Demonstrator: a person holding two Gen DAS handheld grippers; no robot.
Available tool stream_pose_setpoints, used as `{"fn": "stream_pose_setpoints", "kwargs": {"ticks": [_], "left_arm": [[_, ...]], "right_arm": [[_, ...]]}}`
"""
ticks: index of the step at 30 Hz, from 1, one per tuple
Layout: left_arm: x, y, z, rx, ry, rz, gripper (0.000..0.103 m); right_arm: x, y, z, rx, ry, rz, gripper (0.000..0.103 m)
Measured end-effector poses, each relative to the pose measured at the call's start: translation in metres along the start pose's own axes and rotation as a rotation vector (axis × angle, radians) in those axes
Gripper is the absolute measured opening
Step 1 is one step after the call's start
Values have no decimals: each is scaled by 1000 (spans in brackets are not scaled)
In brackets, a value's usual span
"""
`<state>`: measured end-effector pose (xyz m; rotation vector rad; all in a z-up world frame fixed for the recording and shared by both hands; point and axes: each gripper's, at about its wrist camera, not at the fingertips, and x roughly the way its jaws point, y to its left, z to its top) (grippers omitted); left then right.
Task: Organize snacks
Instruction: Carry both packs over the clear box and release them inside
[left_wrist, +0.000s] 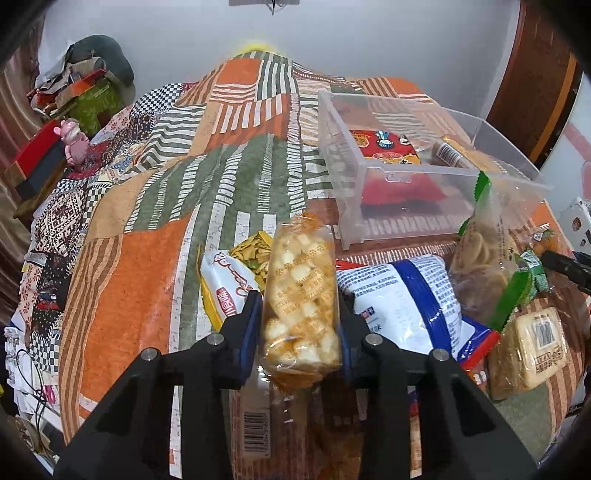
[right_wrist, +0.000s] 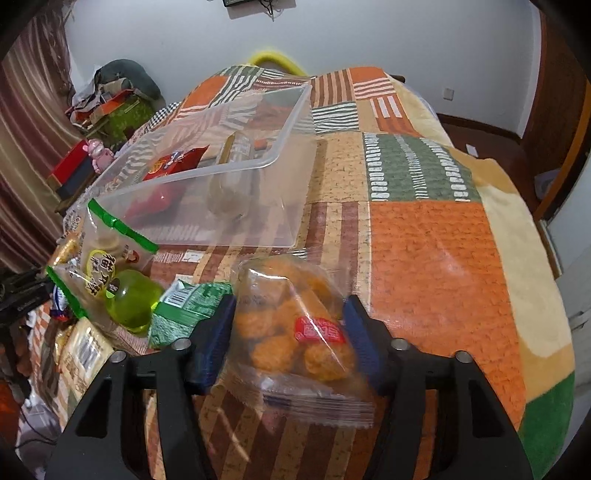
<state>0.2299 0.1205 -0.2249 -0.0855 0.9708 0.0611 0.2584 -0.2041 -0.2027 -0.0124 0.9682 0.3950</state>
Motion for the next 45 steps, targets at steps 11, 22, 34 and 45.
{"fn": "stream_pose_setpoints", "kwargs": {"ticks": [11,22,34,45], "left_arm": [[-41,-5,14,-5,-102,-15,35],[-72,-25,45,19,-198,-62,35],[-70,-50,86,68,-245,-96,35],[-33,-58,110,69,-197,-132,35]], "right_arm": [[-24,-4,2,18,-58,-7,50],[-58,11,29,-13,-193,-3,50],[-46,40,69,-81,-263,40,50],[-10,70,98,-111,-253,86,50]]}}
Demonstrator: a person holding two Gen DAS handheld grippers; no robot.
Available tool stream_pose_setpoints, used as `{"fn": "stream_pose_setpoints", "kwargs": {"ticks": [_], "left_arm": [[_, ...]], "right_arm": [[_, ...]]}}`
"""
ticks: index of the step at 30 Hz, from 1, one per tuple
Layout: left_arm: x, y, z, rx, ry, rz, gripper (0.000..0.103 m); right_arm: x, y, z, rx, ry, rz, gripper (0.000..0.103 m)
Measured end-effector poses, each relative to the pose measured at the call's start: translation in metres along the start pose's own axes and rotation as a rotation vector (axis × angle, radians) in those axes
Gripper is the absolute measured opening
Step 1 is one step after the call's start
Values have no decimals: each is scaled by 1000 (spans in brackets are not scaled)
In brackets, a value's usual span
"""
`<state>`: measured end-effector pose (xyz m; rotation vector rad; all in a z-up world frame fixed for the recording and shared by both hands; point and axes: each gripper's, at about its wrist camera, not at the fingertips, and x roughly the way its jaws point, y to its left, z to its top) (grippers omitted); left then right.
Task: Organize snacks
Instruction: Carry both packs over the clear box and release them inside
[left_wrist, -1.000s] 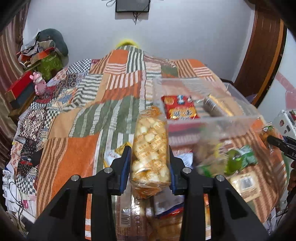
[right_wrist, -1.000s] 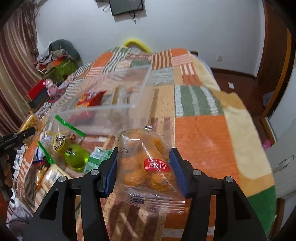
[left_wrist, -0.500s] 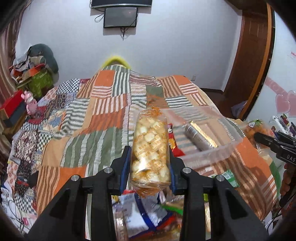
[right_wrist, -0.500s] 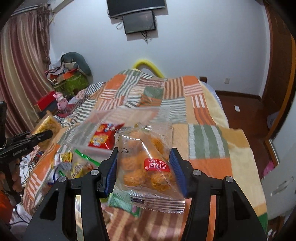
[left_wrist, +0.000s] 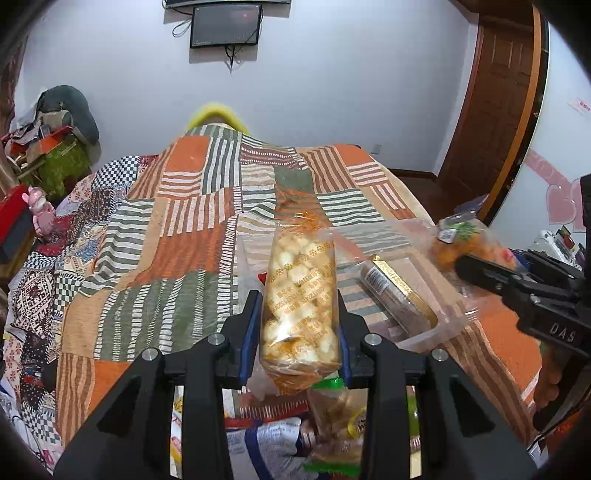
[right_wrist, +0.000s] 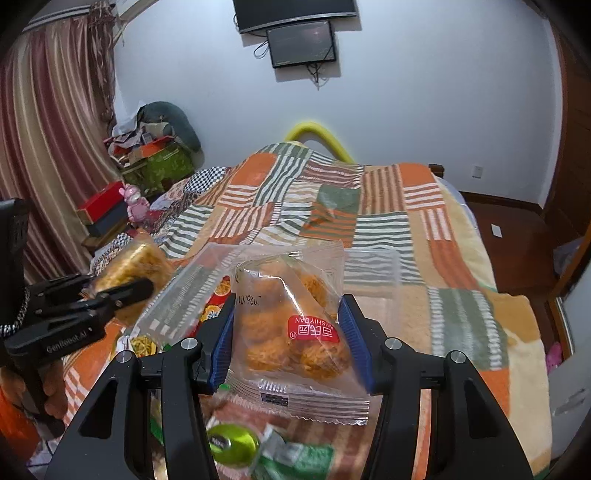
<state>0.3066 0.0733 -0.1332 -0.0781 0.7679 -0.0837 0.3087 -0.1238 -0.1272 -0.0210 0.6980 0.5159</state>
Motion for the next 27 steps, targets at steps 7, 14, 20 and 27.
{"fn": "stream_pose_setpoints", "kwargs": {"ticks": [7,14,20,27], "left_arm": [[27,2,3,-13,40,-6,35],[48,3,2,-21,78,-9,35],[58,3,-1,-27,98,-13,35],[52,1,0,-20,96,-20,35]], "right_arm": [[29,10,2,-33,52,5,50],[53,9,1,-50,118,-10,50],[60,8,-4,-67,154,-11,51],[54,11,-2,-83,157,-7,52]]}}
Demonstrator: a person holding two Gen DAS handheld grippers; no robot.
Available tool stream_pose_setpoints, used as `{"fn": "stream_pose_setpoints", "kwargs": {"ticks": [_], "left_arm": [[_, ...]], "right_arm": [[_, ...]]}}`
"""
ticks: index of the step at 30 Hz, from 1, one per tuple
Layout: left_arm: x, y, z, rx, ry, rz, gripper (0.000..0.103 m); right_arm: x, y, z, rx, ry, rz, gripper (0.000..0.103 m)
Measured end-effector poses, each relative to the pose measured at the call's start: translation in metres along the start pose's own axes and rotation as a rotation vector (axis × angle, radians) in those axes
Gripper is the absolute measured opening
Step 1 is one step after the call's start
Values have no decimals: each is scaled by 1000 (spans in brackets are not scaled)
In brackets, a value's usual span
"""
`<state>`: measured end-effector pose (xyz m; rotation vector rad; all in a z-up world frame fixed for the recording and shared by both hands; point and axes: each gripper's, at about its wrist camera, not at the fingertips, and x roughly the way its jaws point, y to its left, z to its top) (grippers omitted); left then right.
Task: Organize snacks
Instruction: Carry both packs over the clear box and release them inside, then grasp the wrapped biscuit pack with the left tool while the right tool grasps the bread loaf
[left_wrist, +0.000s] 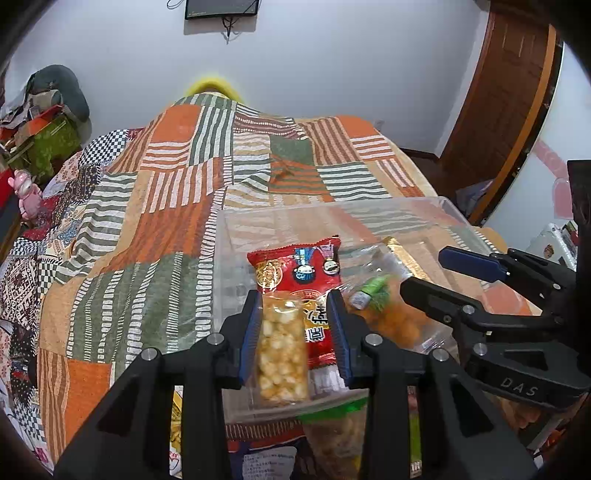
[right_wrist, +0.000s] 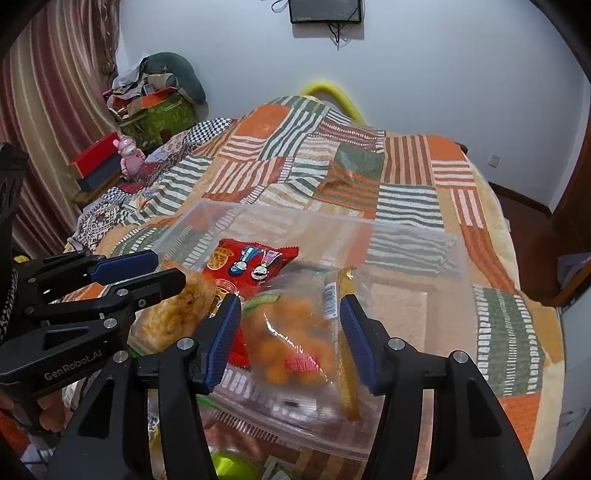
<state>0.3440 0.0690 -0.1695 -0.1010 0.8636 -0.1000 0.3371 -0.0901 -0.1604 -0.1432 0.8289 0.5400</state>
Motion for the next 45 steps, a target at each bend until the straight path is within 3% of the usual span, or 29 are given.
{"fn": "stream_pose_setpoints", "kwargs": {"ticks": [15,26,30,34,39,45], "left_arm": [[-91,4,-26,51,-89,35,40],[-137,31,-88,44,-41,108,55],[-138,40,-113,28,0,123,60],[-129,44,-140,33,52,129,61],[-111,54,-165,-22,114,87,62],[-92,63,-183,-47,156,84,62]], "right_arm": [[-76,7,-15,-9,-97,46,56],[-113,24,-60,-14,-108,21,69],[-108,32,-82,-9,-77,-8,79],[-98,37,-98,4,-24,-17,80],[-84,44,-113,38,25,-29,90],[-66,62,-122,9,94,-15,91]]}}
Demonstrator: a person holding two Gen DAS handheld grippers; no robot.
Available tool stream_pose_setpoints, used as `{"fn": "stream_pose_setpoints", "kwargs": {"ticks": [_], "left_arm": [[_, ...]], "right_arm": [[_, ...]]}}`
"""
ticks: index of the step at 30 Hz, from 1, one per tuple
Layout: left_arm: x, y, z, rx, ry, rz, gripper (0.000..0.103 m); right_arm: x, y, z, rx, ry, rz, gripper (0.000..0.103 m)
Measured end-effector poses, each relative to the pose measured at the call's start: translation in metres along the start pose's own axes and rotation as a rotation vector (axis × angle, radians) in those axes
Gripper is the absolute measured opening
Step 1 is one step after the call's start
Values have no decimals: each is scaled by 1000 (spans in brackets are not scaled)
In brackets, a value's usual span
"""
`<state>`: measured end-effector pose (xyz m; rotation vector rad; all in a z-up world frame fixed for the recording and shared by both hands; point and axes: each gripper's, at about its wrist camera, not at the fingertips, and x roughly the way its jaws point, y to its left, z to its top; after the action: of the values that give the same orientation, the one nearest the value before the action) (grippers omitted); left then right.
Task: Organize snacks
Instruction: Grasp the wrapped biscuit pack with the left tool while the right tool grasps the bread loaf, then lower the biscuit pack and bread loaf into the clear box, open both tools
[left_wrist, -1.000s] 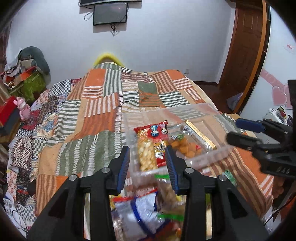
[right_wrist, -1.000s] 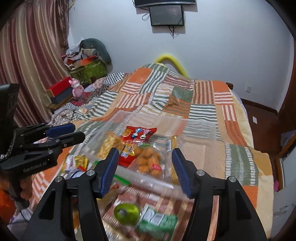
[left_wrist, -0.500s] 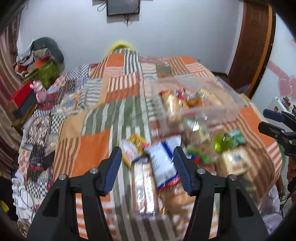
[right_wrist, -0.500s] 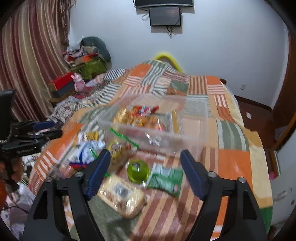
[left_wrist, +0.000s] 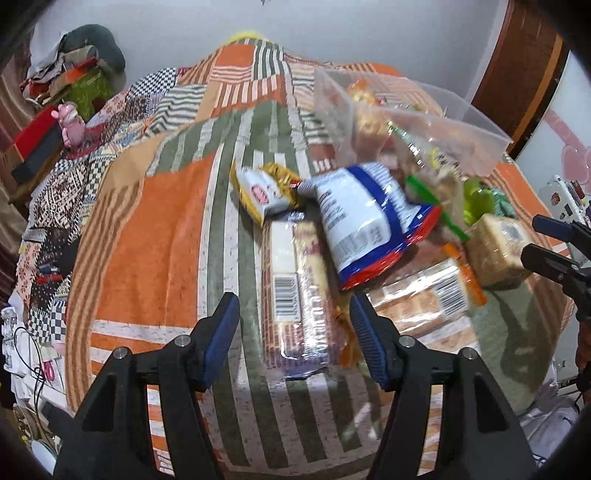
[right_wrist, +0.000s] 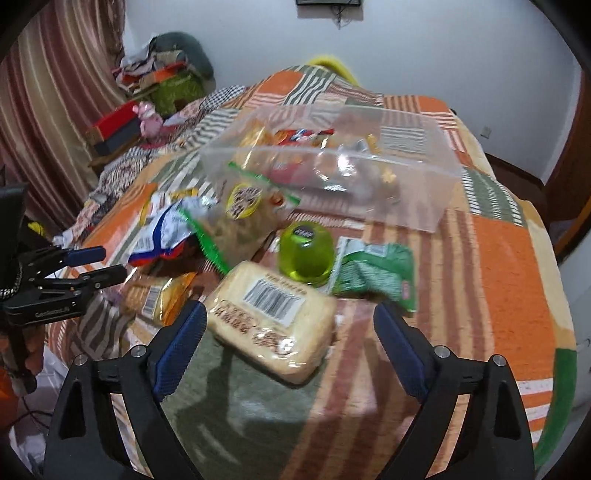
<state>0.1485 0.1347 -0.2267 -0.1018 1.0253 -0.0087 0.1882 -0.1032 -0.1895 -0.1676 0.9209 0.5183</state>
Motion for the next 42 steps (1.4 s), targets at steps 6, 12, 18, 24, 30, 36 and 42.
{"fn": "stream_pose_setpoints", "kwargs": {"ticks": [6,12,18,24,30,36,42], "left_arm": [[21,7,-2,-21,25,-21,62],[32,6,-2,-10,-2,3,62],[36,4,2,-6,-32,30,45],[28,4,0,-8,-18,8,45],[4,6,-5,-20,-48,12,45],[-26,8,-3,-26,-110,12,45],[-55,-2,12,-9,-176,1,45]], "right_arm": [[15,11,3,-18,32,0,91],[27,12,6,-1,53,-15,93],[32,11,5,9,56,-1,92],[26,7,3,16,48,25,87],[18,4,-1,6,41,24,86],[2,-4,1,15,5,14,86],[-22,-14,11,31,-62,-1,86]]}}
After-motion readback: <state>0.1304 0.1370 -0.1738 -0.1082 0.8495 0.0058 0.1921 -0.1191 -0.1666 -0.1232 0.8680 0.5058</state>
